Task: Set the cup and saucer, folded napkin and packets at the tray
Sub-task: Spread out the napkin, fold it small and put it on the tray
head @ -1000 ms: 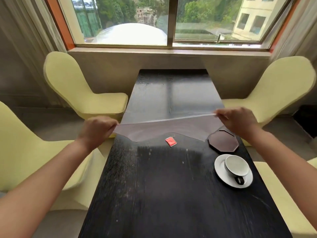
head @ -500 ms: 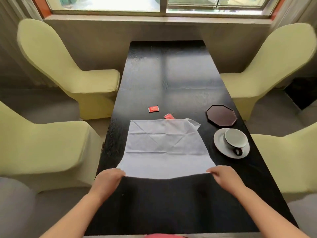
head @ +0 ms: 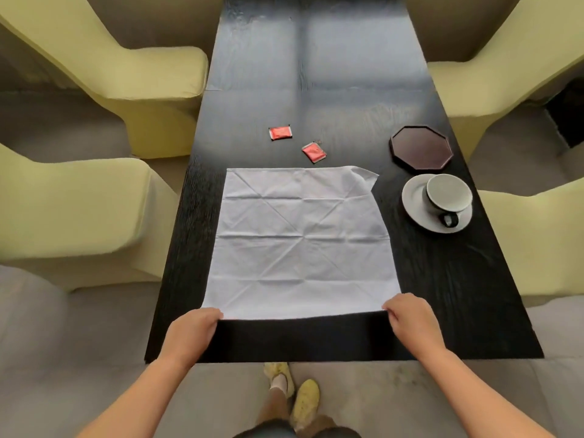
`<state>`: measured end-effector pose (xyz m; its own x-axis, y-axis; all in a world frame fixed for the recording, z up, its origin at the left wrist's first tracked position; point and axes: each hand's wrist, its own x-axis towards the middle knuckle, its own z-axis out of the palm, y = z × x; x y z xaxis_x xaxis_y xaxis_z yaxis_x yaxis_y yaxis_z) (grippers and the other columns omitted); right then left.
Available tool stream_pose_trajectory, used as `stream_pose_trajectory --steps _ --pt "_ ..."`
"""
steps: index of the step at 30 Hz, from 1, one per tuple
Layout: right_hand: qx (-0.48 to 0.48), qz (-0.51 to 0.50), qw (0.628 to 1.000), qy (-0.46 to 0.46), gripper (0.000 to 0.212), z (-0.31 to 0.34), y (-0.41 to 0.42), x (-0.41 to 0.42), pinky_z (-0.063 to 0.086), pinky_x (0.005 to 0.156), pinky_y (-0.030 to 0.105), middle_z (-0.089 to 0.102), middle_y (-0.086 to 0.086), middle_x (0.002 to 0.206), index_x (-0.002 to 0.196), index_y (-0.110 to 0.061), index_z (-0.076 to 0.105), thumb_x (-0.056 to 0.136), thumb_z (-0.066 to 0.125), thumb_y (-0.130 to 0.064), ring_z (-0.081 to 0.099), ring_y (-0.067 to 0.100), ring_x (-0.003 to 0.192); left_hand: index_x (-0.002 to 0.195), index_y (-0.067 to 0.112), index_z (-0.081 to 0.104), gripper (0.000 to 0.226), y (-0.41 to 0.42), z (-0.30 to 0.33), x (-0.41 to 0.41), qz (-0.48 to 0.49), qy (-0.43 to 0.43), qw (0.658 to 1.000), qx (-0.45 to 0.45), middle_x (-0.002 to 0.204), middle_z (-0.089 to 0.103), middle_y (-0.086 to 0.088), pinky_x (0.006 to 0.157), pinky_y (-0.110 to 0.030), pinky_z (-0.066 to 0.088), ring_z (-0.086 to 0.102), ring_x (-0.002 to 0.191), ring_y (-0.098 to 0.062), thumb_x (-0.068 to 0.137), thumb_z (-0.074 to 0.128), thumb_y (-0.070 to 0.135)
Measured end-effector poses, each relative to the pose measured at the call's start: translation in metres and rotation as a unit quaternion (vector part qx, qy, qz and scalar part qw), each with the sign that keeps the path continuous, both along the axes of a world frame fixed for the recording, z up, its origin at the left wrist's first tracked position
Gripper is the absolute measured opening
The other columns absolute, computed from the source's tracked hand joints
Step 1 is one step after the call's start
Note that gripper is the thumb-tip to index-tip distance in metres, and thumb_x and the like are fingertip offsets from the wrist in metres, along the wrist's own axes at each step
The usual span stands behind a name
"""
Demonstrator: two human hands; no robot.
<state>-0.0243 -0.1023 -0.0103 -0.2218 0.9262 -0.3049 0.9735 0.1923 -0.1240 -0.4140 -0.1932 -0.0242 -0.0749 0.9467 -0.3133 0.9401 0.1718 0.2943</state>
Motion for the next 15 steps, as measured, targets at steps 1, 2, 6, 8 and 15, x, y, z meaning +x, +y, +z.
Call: stream_pose_trajectory --steps 1,2,6,8,15 --pt "0.007 0.007 1.000 -0.002 0.023 -0.003 -0.002 0.001 0.048 0.078 0.032 0.071 0.000 0.090 0.091 -0.016 0.073 0.086 0.052 -0.007 0.061 0.019 0.084 0.092 0.013 0.070 0.020 -0.004 -0.002 0.002 0.013 -0.006 1.000 0.006 0.088 0.071 -0.001 0.075 -0.029 0.053 0.066 0.081 -0.018 0.092 0.051 0.013" --pt "0.018 0.013 1.000 0.000 0.021 -0.008 -0.005 0.002 0.049 0.075 0.035 0.071 0.003 0.086 0.088 -0.013 0.073 0.082 0.056 -0.002 0.061 0.022 0.080 0.089 0.012 0.070 0.017 -0.008 -0.003 0.005 0.025 -0.011 1.000 0.013 0.085 0.071 -0.002 0.072 -0.031 0.053 0.066 0.078 -0.020 0.091 0.053 0.011" --pt "0.100 0.024 0.994 0.029 0.020 -0.033 -0.022 0.014 0.048 0.054 0.041 0.065 0.010 0.064 0.068 -0.003 0.070 0.062 0.066 0.016 0.057 0.030 0.060 0.084 0.007 0.073 0.011 -0.029 -0.017 0.018 0.052 -0.029 0.995 0.085 0.084 0.073 -0.007 0.067 -0.033 0.055 0.069 0.075 -0.024 0.078 0.068 -0.001" --pt "0.134 0.026 0.989 0.054 0.023 -0.044 -0.032 0.021 0.047 0.052 0.040 0.063 0.010 0.062 0.066 -0.002 0.067 0.057 0.067 0.019 0.056 0.031 0.058 0.085 0.006 0.074 0.015 -0.039 -0.028 0.021 0.065 -0.035 0.991 0.113 0.089 0.074 -0.004 0.068 -0.031 0.054 0.071 0.078 -0.023 0.074 0.072 -0.004" --pt "0.204 0.011 0.975 0.092 0.028 -0.065 -0.060 0.036 0.040 0.064 0.036 0.061 0.007 0.066 0.070 -0.005 0.066 0.058 0.065 0.021 0.058 0.028 0.064 0.088 0.003 0.073 0.023 -0.069 -0.060 0.020 0.077 -0.023 0.984 0.160 0.101 0.073 -0.009 0.073 -0.034 0.055 0.071 0.089 -0.028 0.069 0.075 -0.008"
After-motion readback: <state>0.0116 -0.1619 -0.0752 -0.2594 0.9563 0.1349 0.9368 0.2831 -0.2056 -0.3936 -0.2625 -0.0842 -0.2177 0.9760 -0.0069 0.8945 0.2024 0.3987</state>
